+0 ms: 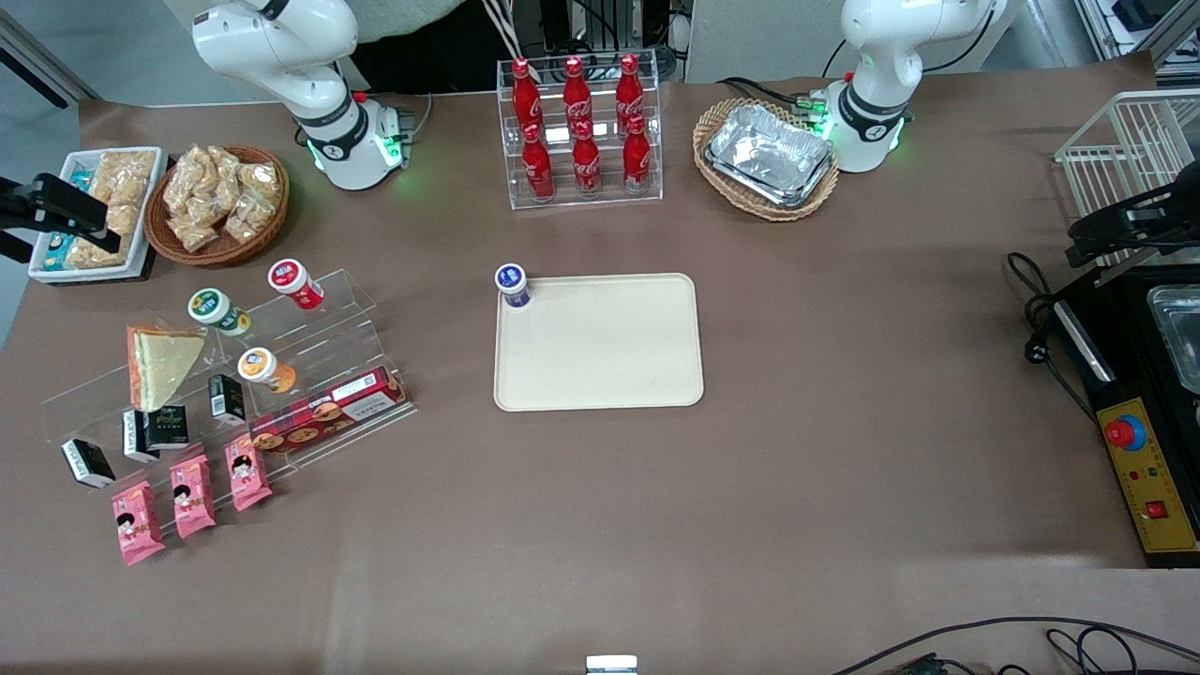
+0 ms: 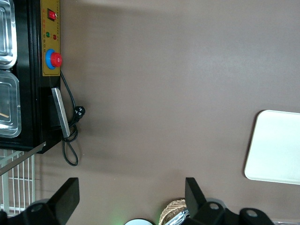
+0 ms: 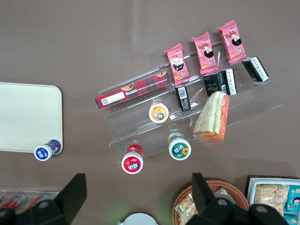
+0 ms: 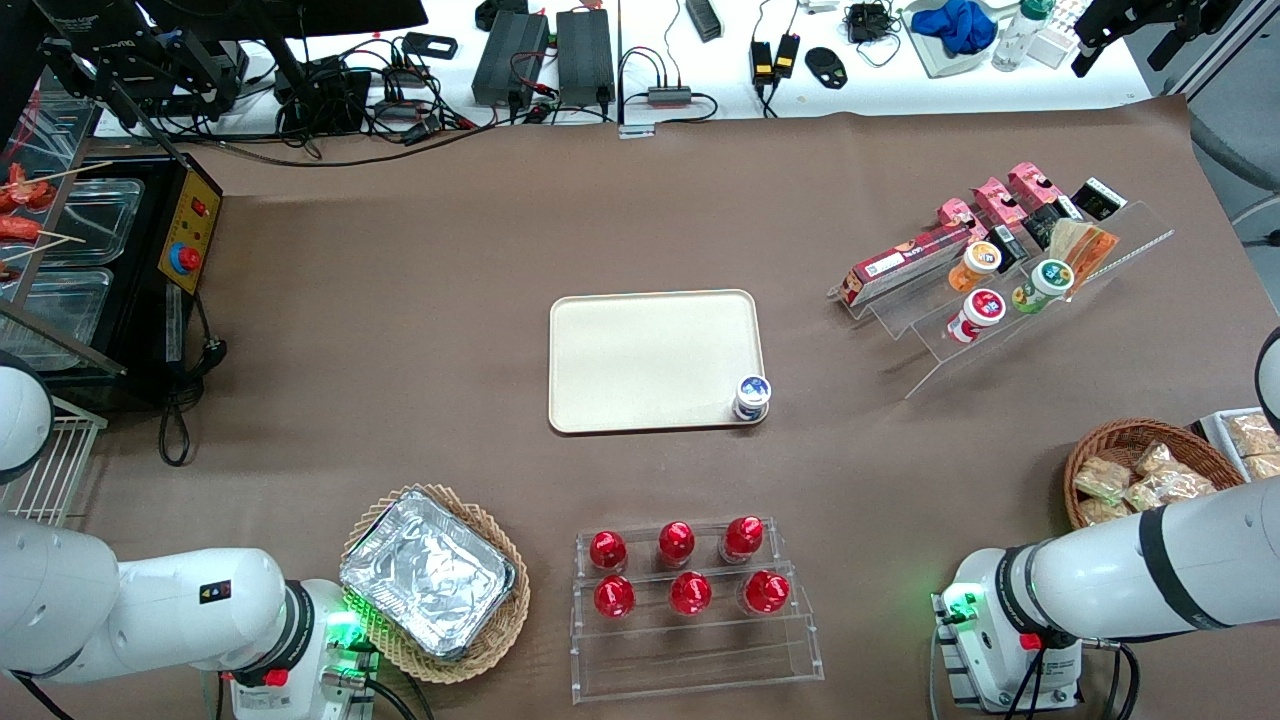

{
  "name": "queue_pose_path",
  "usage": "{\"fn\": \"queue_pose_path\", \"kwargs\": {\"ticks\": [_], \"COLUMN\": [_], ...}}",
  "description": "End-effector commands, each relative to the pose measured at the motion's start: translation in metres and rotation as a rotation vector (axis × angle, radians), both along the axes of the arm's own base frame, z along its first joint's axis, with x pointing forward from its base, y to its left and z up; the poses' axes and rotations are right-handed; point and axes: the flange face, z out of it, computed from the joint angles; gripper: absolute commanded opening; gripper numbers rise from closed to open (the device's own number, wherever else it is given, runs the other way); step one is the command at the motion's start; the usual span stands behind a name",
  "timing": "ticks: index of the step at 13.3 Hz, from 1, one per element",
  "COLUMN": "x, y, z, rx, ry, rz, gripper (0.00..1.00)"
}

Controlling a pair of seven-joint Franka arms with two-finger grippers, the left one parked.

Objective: Place sandwich on tray

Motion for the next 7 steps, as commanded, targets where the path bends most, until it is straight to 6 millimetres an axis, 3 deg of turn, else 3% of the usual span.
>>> {"fn": "queue_pose_path", "kwargs": {"ticks": [1,7], "x": [-0.0032,-0.0011], "y": [-0.0037,-0.0056], "z": [0.0008,-0.0015], "rx": [0.006,0.0], "ry": [0.003,0.006], "rz": [-0.014,-0.012], "gripper": [1.0,1.0]}}
